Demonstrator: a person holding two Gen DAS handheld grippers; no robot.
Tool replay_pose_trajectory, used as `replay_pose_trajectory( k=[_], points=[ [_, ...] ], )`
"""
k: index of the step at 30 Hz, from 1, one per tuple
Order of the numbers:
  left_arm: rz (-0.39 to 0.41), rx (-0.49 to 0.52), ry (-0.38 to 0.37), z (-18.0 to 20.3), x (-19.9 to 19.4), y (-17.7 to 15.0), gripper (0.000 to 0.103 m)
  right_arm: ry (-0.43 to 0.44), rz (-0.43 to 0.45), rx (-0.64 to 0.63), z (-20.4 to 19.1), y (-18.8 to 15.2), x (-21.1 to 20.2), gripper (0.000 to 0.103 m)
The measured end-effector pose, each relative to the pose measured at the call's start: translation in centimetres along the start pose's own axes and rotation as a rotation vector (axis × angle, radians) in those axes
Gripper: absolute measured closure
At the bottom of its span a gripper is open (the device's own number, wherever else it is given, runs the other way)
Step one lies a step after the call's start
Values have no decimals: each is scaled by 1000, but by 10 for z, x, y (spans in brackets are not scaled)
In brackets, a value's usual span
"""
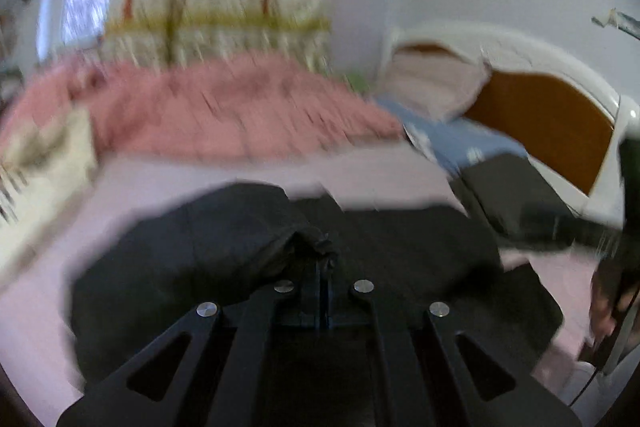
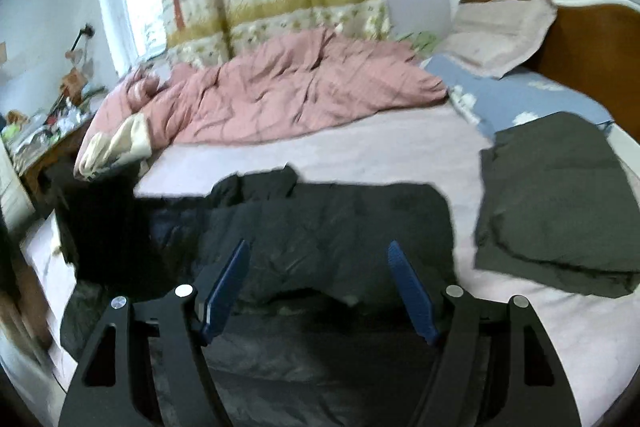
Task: Fold large clothes
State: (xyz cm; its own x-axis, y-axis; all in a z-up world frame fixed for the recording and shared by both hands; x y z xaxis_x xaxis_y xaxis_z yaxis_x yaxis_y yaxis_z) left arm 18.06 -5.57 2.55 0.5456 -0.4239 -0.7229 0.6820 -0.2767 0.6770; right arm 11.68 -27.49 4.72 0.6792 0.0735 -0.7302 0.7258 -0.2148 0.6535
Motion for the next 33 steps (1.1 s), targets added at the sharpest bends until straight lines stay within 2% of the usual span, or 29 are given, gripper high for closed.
replay_pose_trajectory(
  k=[2,4,6,7,8,9,11,13,16,18,20,23,26,28,29,31,33],
  points=[
    [-69,15,32,16,31,-24,102,1,10,14,6,9,-8,28],
    [-130,72,100,29,55,-46,101,3,16,28,12,18,-12,28],
    [-164,98,163,34,65,-64,92,8,29,40,16,27,-15,28],
    [-168,89,186,32,66,-70,82,11,30,41,17,29,-14,28],
    [-154,73,203,27,63,-73,73,14,30,39,15,31,-13,28],
    [-127,61,197,23,55,-74,69,18,29,36,13,33,-11,28],
    [-66,20,159,15,35,-75,52,24,25,30,7,34,-4,28],
    [-4,-26,149,2,9,-75,46,40,11,13,-3,31,9,28],
    [73,-83,204,-22,-27,-80,44,62,-11,-54,-24,20,28,28],
    [130,-129,235,-45,-50,-85,41,55,-14,-135,-49,14,36,28],
    [178,-176,298,-72,-66,-88,40,52,-3,-215,-76,9,39,28],
    [196,-267,356,-120,-71,-93,34,79,7,-366,-135,-1,42,28],
    [130,-425,413,-176,-61,-112,36,121,1,-497,-197,-15,48,28],
    [111,-518,392,-201,-62,-124,36,154,-21,-581,-240,-28,57,28],
    [68,-564,416,-215,-61,-131,36,142,-34,-612,-258,-34,64,28],
    [51,-603,423,-230,-64,-137,36,28,-43,-648,-285,-41,84,28],
    [72,-643,394,-238,-71,-140,36,32,-47,-688,-305,-49,96,28]
  ],
)
Point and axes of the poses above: each gripper's, at about its wrist camera, not at the fingertips, and x roughly the way its jaws point, z to its right, y to its top, the point moved 9 cm from there along x, roughly the way its jaws point, and after that the axes turned 15 degrees about -z, right-handed, at the moved point
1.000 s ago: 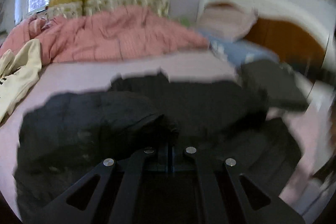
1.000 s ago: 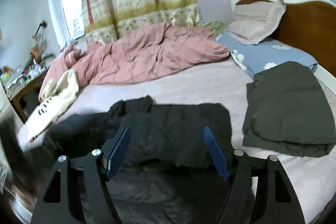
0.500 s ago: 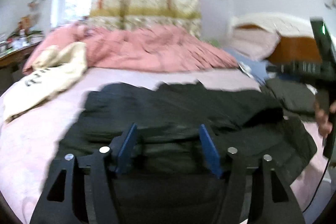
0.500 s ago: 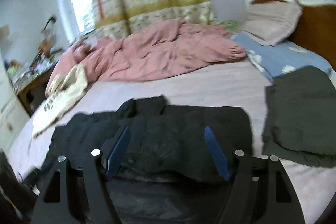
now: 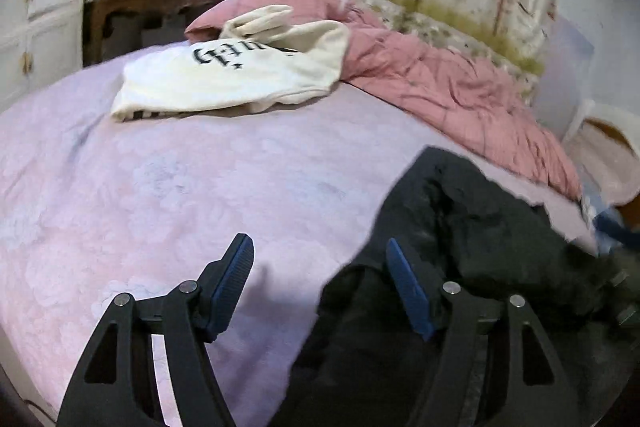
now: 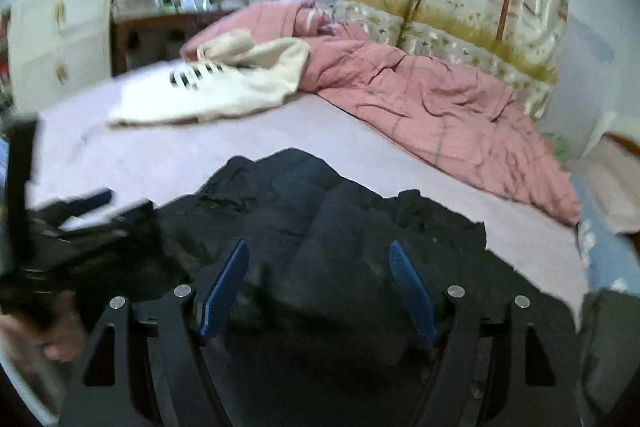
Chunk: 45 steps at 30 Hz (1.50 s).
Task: Fold large clothes
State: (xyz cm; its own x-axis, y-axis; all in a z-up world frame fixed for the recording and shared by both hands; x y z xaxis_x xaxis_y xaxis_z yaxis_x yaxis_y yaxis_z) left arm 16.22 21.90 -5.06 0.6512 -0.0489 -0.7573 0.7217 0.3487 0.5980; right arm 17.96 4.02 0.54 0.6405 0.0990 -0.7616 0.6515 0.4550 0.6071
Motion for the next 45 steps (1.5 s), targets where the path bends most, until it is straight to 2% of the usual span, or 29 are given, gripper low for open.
replay_pose_trajectory(
  k=[6,10,11,12,14,15,17,20,24,27,30,34,37,40,41,42,43,44,45],
  points=[
    [5,-68,-53,-17,-3,9,36,24,-82,-70,-46,4,38,28],
    [-8,-120,-111,-25,-2,12,37,-6,-121,-73,-52,1,58,28],
    [-7,-121,-123,-25,-2,13,37,-18,-124,-67,-51,2,61,31],
    [-9,-122,-152,-23,-3,13,37,-26,-116,-58,-49,3,63,56],
    [-32,-151,-244,-21,-3,11,37,-27,-103,-33,-41,5,61,92],
    [-35,-171,-282,-22,-3,10,38,-16,-81,-10,-34,6,56,92],
    [-35,-180,-302,-21,-4,10,38,-10,-29,23,-20,8,42,94],
    [-28,-163,-283,-16,-6,10,38,-111,41,56,18,6,12,95],
    [-16,-113,-257,-4,-9,8,38,-225,94,146,87,-15,-29,95],
    [-16,-81,-246,7,-8,5,38,-323,41,175,140,-48,-38,95],
    [-19,-51,-247,21,-7,2,39,-337,-21,293,189,-86,-36,95],
    [-17,-13,-237,35,-6,-1,39,-389,-82,380,232,-128,-28,95],
    [-19,17,-234,42,-4,-2,39,-359,-115,443,248,-151,-25,95],
    [-11,39,-212,46,-4,-3,38,-245,-60,489,247,-151,-33,90],
    [-12,43,-214,47,-4,-3,39,-224,-33,487,243,-148,-39,80],
    [-14,46,-217,49,-3,-3,39,-205,10,480,238,-138,-48,63],
    [-16,49,-218,49,-3,-4,39,-188,48,476,233,-131,-56,51],
    [-16,53,-216,51,-3,-4,39,-165,92,475,226,-122,-65,34],
    [-15,60,-213,52,-3,-5,39,-129,142,471,217,-112,-76,30]
  ],
)
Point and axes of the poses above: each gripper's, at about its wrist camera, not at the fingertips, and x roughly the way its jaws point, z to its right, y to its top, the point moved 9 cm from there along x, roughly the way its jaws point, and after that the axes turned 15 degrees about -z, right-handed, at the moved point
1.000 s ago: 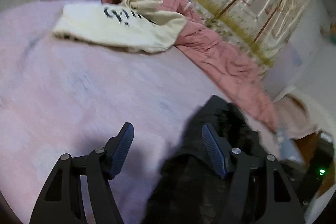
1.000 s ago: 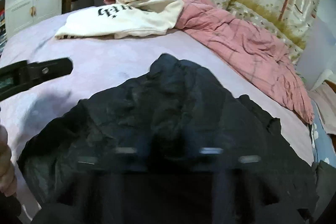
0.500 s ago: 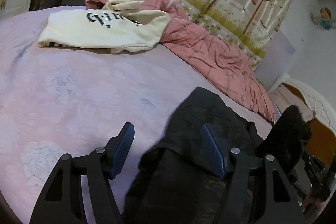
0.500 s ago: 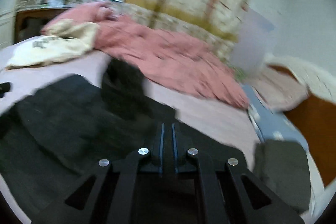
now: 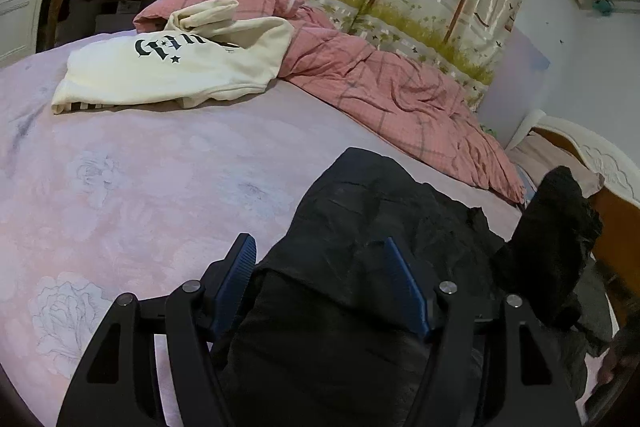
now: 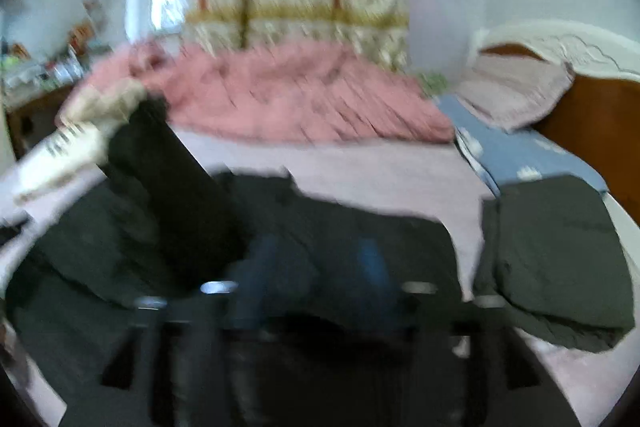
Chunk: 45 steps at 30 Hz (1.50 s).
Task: Fold large clothes
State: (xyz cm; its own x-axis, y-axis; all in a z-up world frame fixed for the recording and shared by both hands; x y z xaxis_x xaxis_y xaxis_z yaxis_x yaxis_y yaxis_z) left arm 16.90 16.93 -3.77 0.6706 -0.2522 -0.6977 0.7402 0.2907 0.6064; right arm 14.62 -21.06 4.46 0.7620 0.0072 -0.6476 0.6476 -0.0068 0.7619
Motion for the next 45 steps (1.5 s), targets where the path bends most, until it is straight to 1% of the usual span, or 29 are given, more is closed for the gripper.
replay_pose_trajectory(
  k=[1,2,3,5,6,7,9,12,13,16,17,19,20,22,24,25,26,27,29,31,34,35,37,39,40,41,43,44,45],
  points=[
    [1,5,5,1,0,0,39,67,33,-6,-15,7,-10,30],
    [4,10,9,1,-1,0,39,119,44,-21,-29,12,-14,29],
    [7,13,11,2,-1,1,39,172,42,-46,-47,13,-19,24],
    [8,13,8,2,-1,1,39,242,-23,-127,-87,9,-11,17],
    [6,11,4,2,-1,1,39,250,-70,-181,-109,3,1,17],
    [5,12,2,3,-1,0,39,230,-90,-205,-120,0,10,17],
    [7,17,4,3,-2,0,39,160,-153,-243,-141,-12,39,17],
    [13,22,18,2,-4,1,39,196,-237,-235,-163,-29,69,17],
    [12,21,19,1,-4,1,39,202,-250,-236,-168,-33,74,17],
    [19,7,14,-2,-4,3,39,195,-236,-307,-186,-38,76,17],
    [30,-6,17,-4,-6,5,39,185,-229,-361,-195,-40,75,17],
    [36,-18,2,-6,-8,6,39,121,-220,-456,-208,-44,78,17],
    [33,-20,-10,-6,-8,7,39,72,-218,-497,-212,-45,83,17],
    [28,-11,-20,-5,-8,7,39,18,-245,-544,-218,-48,93,27],
    [27,21,-1,-2,-8,6,39,-26,-277,-566,-217,-51,104,57],
    [32,36,21,-1,-9,5,39,-44,-275,-567,-215,-50,108,61],
    [36,51,41,1,-9,5,39,-61,-264,-563,-210,-48,109,70],
    [37,64,51,2,-9,5,39,-78,-254,-556,-204,-45,107,75],
    [36,72,54,5,-7,3,39,-126,-216,-526,-186,-35,100,79],
    [33,74,53,6,-6,3,39,-166,-170,-482,-160,-21,87,80],
    [29,77,61,7,-4,2,39,-228,-135,-388,-109,-4,70,81],
    [28,79,63,7,-4,1,39,-249,-140,-345,-86,-2,66,81],
    [27,81,65,8,-4,1,39,-276,-179,-273,-44,-6,67,81],
    [25,88,66,9,-3,0,39,-302,-232,-196,0,-18,73,81],
    [24,93,67,10,-2,0,39,-295,-259,-149,21,-26,75,80],
    [22,99,69,12,-2,0,38,-278,-271,-112,35,-31,76,78],
    [20,118,62,17,-2,3,39,-262,-255,-52,60,-38,71,66],
    [24,144,54,21,-3,9,38,-267,-236,-35,69,-38,66,52],
    [46,176,69,23,-6,23,38,-269,-207,-13,78,-36,59,39]
  ],
)
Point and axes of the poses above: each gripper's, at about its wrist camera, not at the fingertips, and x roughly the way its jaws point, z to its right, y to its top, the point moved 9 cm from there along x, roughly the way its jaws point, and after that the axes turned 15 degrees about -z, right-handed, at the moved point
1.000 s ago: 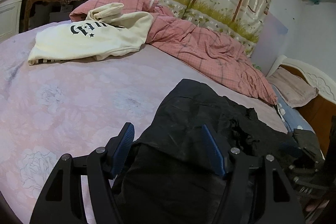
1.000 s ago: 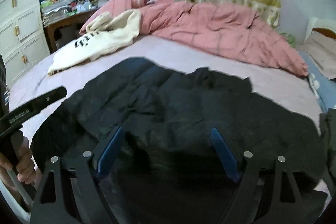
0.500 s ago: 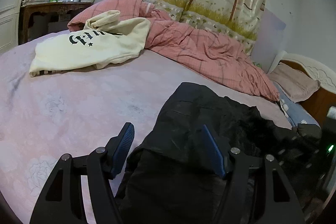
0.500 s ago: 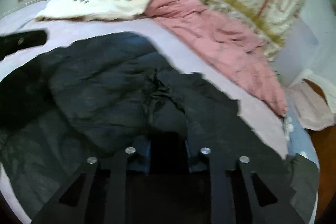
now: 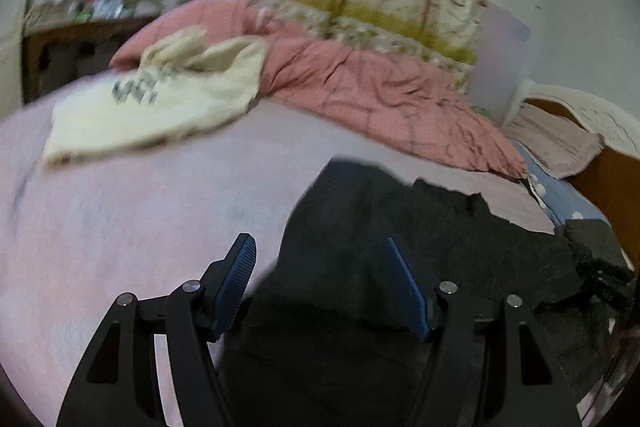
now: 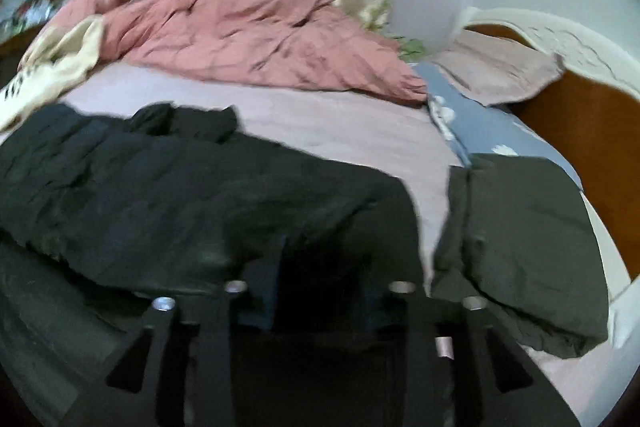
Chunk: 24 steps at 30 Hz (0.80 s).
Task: Fold large clothes
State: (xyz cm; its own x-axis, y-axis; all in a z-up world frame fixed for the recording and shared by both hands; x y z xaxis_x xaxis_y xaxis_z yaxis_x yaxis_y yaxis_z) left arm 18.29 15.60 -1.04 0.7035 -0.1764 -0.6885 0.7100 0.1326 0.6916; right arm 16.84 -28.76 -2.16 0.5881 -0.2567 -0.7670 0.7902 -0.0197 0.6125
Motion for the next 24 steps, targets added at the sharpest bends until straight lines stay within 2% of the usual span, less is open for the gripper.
replay_pose_trajectory(
  k=[2,3,5,7,8,9,10,12,13,15,16,17,18,19,20,21,24],
  points=[
    [36,33,54,-9,-5,29,36,46,23,31,10,3,-7,36],
    [34,42,56,-13,-3,42,35,66,26,52,16,4,-9,36],
    [-37,43,-4,-18,14,63,32,71,25,88,30,7,-10,36],
    [-134,23,-112,-19,41,77,32,65,24,136,48,13,-6,35],
    [-194,4,-157,-20,60,83,32,77,18,161,56,16,-2,31],
    [-240,-6,-183,-19,76,84,32,118,-9,187,63,18,7,22],
    [-289,-9,-201,-17,92,84,32,166,-45,197,63,20,18,19],
    [-405,-1,-221,-12,133,77,32,333,-150,204,56,20,43,18],
    [-456,6,-224,-8,150,69,32,376,-181,211,52,18,53,18],
    [-576,22,-251,-2,186,47,32,424,-227,243,50,14,75,18],
    [-604,24,-268,-1,194,39,30,435,-255,249,48,11,86,18],
    [-583,24,-277,-1,195,39,32,428,-280,242,45,8,98,18],
    [-548,31,-286,1,190,42,43,416,-291,229,42,6,106,20],
    [-529,47,-324,6,183,43,82,414,-297,217,38,6,113,26],
    [-503,59,-339,9,175,45,90,417,-301,208,34,6,118,43],
    [-457,82,-300,9,167,50,92,418,-288,211,33,8,120,60],
    [-297,147,-192,12,136,65,96,419,-203,190,31,19,106,85]
  ],
)
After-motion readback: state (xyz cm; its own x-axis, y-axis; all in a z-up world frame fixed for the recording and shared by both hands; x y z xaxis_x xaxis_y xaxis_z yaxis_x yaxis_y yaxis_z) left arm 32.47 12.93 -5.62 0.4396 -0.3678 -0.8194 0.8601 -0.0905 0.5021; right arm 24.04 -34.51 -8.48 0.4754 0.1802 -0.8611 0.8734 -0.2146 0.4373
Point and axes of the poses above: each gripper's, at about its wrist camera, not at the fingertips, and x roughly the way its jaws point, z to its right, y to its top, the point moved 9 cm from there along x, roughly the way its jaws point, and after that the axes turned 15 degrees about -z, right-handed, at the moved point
